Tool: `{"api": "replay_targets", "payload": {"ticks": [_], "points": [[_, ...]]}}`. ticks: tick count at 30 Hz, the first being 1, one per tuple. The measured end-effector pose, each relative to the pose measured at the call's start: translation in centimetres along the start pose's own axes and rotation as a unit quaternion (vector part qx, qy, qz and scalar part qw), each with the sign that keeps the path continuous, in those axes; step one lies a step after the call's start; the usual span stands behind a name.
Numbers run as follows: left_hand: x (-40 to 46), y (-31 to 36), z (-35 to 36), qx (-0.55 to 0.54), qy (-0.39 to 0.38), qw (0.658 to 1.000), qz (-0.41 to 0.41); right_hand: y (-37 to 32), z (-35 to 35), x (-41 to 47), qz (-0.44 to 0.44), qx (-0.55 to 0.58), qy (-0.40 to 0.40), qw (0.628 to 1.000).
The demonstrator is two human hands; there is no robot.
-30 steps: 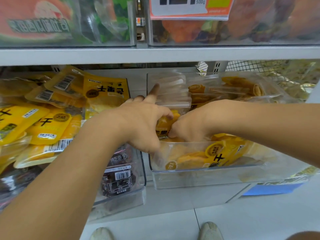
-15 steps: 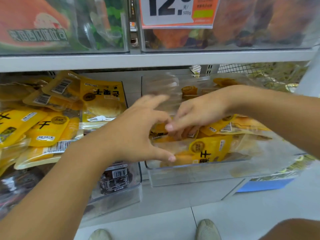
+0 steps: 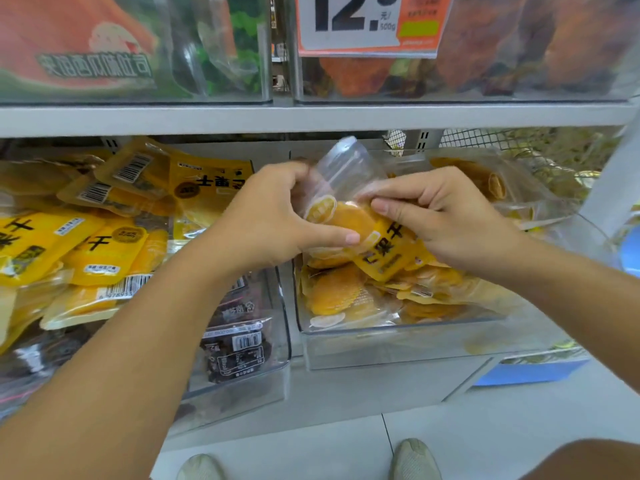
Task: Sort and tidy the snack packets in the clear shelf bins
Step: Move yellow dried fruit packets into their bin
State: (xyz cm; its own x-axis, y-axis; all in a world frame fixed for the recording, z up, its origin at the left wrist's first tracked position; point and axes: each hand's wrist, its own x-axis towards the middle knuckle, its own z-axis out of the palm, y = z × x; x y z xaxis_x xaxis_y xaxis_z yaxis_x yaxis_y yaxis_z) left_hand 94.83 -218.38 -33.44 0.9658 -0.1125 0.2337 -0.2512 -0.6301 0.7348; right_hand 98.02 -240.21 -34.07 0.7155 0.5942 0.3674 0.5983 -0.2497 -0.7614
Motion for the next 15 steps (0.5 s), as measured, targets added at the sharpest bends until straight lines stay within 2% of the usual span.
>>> {"api": "replay_targets", "payload": {"ticks": [3,6,9,12,15], "points": [[0.0,-0.1,0.7,0.086,0.037,0.995,0.031,0.8,1.0,0.4,0.033,-0.007,0.044,0.998],[-0.3,0.4,0.8,0.157,0.059,0.983,0.073,-0.1,-0.1,0.7,0.054,-0.124,0.051,0.989],[-0.7,0.7,1.0,0.175,0.040,0.977,0.116,-1.5,-0.9,0.5,0.087,-0.242,0.062,0.964],[-1.0,1.0,0.6,0.164,0.014,0.976,0.146,-2.0,-0.3,0.7,0.114,-0.350,0.012,0.930],[-1.2,1.5,-0.3,0.190,0.017,0.965,0.181,-2.4,-0.2,1.0,0.194,-0.335,-0.109,0.915]]}}
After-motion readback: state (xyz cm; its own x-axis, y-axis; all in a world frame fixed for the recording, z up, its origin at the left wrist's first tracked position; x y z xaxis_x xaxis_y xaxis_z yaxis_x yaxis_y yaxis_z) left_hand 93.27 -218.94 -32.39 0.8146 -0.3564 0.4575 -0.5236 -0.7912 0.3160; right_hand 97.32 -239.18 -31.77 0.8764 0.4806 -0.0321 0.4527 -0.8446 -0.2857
